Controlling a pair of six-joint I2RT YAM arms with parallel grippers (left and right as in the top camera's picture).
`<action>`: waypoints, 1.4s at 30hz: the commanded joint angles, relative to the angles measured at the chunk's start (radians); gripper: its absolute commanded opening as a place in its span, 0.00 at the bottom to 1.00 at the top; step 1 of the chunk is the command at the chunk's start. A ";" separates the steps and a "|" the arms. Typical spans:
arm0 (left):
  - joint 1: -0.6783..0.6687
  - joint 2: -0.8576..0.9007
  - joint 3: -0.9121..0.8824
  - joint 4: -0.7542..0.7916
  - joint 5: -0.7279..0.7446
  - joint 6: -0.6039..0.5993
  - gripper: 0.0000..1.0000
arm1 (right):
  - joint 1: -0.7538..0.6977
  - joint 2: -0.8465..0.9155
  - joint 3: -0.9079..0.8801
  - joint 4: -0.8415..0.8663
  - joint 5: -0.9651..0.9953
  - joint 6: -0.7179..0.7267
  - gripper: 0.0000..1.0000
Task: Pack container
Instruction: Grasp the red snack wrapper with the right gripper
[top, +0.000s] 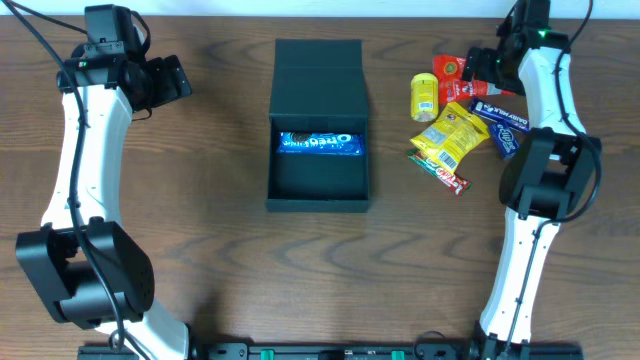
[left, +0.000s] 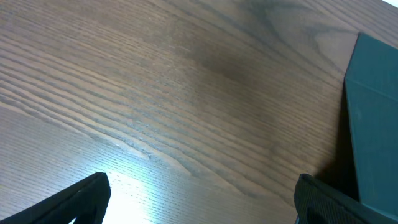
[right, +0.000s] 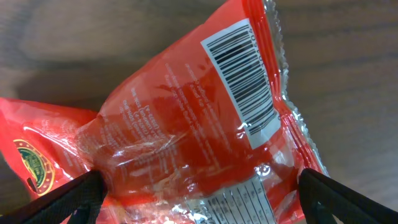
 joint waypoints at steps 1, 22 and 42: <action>0.002 0.011 -0.004 0.003 0.000 0.021 0.95 | 0.012 0.035 0.003 0.002 -0.080 -0.026 0.99; 0.002 0.011 -0.004 0.003 -0.001 0.021 0.95 | 0.016 0.053 0.002 -0.024 -0.115 -0.017 0.30; 0.002 0.011 -0.004 -0.003 -0.001 0.021 0.95 | 0.034 -0.045 0.004 -0.100 -0.119 -0.017 0.04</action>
